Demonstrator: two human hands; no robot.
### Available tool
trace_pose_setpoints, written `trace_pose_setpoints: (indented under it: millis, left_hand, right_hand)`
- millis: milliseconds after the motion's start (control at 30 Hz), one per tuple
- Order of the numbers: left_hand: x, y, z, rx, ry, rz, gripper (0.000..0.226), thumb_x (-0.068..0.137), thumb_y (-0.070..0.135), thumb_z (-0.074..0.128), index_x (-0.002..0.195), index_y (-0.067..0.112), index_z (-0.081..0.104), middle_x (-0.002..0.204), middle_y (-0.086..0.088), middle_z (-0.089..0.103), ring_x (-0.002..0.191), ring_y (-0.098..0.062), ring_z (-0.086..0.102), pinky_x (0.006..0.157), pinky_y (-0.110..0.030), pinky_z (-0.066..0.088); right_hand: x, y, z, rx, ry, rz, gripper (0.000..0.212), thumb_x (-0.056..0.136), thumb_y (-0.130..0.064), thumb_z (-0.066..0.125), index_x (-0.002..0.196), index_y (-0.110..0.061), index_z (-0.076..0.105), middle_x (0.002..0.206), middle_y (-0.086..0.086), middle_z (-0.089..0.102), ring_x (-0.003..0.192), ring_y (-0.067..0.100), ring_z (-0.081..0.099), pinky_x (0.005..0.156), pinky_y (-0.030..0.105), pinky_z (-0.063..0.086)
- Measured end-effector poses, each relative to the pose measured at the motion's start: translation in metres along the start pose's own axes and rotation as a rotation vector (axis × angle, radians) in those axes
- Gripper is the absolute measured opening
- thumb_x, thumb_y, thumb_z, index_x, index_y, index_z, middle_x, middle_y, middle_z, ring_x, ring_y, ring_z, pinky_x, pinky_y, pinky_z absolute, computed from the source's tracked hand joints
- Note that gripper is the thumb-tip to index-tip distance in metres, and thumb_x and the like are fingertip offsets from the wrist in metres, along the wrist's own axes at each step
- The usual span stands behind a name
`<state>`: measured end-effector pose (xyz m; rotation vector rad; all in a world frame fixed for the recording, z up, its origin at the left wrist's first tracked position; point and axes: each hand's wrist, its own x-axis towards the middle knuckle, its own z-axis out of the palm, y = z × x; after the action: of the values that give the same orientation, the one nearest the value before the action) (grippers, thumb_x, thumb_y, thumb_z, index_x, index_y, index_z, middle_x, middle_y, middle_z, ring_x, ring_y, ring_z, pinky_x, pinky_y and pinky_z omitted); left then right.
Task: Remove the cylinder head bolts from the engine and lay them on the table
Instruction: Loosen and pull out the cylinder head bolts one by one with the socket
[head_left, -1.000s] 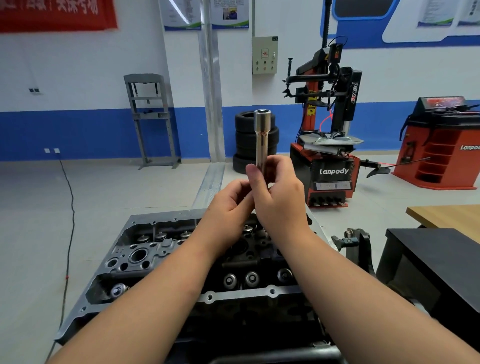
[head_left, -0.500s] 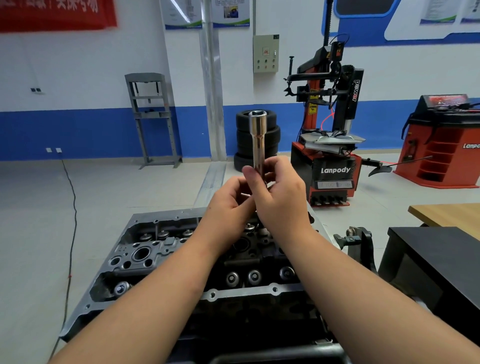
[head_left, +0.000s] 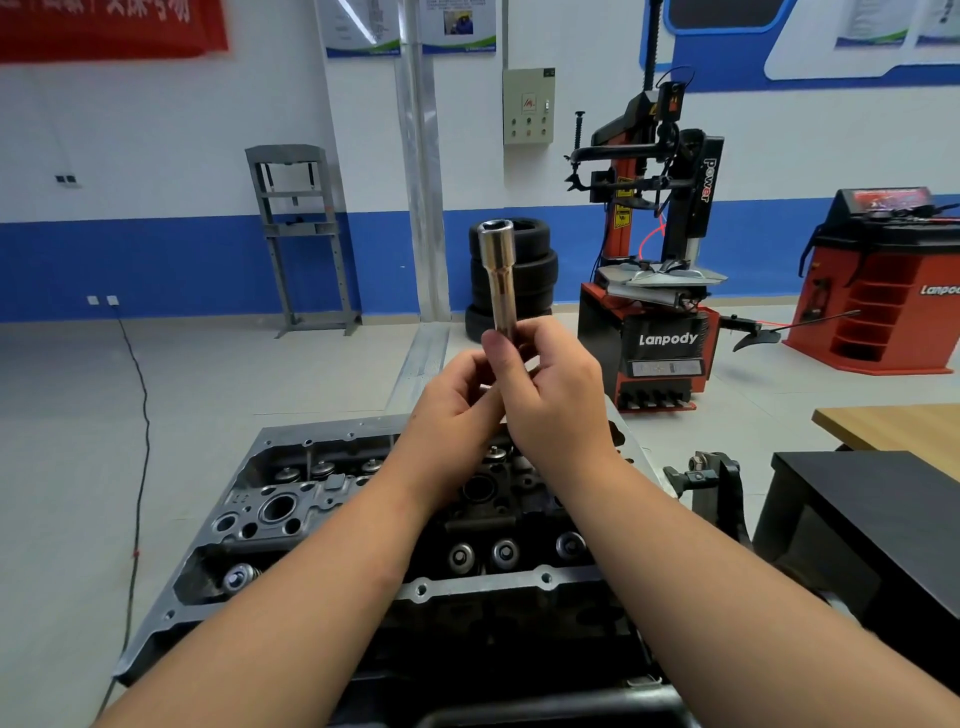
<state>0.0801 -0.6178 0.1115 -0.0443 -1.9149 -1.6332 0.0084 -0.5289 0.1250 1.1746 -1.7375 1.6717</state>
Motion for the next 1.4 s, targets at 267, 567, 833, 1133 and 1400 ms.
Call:
trace_pose_setpoints:
  millis: [267,567,833,1133,1400]
  left_hand:
    - [0.0013,-0.0022,-0.0004,0.048,0.006,-0.016,0.015,0.104,0.03,0.063,0.119,0.029,0.067,0.105,0.006,0.078,0.096,-0.009,0.075,0.077,-0.024,0.059]
    - [0.0004,-0.0008,0.002,0.003,-0.02,-0.047,0.025,0.109,0.035,0.051,0.126,0.026,0.067,0.108,0.009,0.078,0.101,-0.006,0.073,0.08,-0.022,0.056]
    - [0.002,-0.0037,-0.0007,0.01,0.002,-0.015,0.015,0.101,0.035,0.064,0.116,0.036,0.067,0.11,0.008,0.078,0.101,-0.011,0.075,0.08,-0.029,0.062]
    - [0.0019,-0.0042,-0.0008,0.071,0.014,-0.011,0.016,0.098,0.043,0.064,0.113,0.038,0.069,0.106,0.006,0.078,0.097,-0.012,0.075,0.081,-0.032,0.063]
    - [0.0,0.0014,0.0028,-0.015,-0.019,-0.049,0.025,0.11,0.033,0.048,0.123,0.023,0.066,0.106,0.009,0.079,0.098,-0.005,0.074,0.076,-0.019,0.057]
  right_hand:
    - [0.0015,0.0,-0.002,-0.002,-0.005,0.027,0.017,0.096,-0.043,0.056,0.1,-0.027,0.054,0.084,-0.014,0.059,0.083,0.005,0.058,0.068,0.013,0.044]
    - [0.0023,0.0017,0.0009,-0.002,-0.034,0.027,0.031,0.1,-0.038,0.044,0.097,-0.016,0.065,0.082,-0.011,0.061,0.084,0.014,0.059,0.072,0.028,0.046]
    - [0.0005,0.0002,-0.0002,0.022,0.021,0.005,0.017,0.095,-0.038,0.058,0.093,-0.021,0.059,0.082,-0.005,0.064,0.078,0.013,0.061,0.068,0.027,0.049]
    - [0.0014,0.0018,-0.0001,0.03,-0.001,0.032,0.017,0.096,-0.043,0.057,0.102,-0.027,0.057,0.086,-0.013,0.063,0.081,0.006,0.061,0.067,0.018,0.046]
    - [0.0022,0.0019,0.0009,0.01,-0.021,-0.004,0.034,0.1,-0.037,0.045,0.095,-0.012,0.067,0.083,-0.001,0.065,0.083,0.017,0.06,0.072,0.031,0.048]
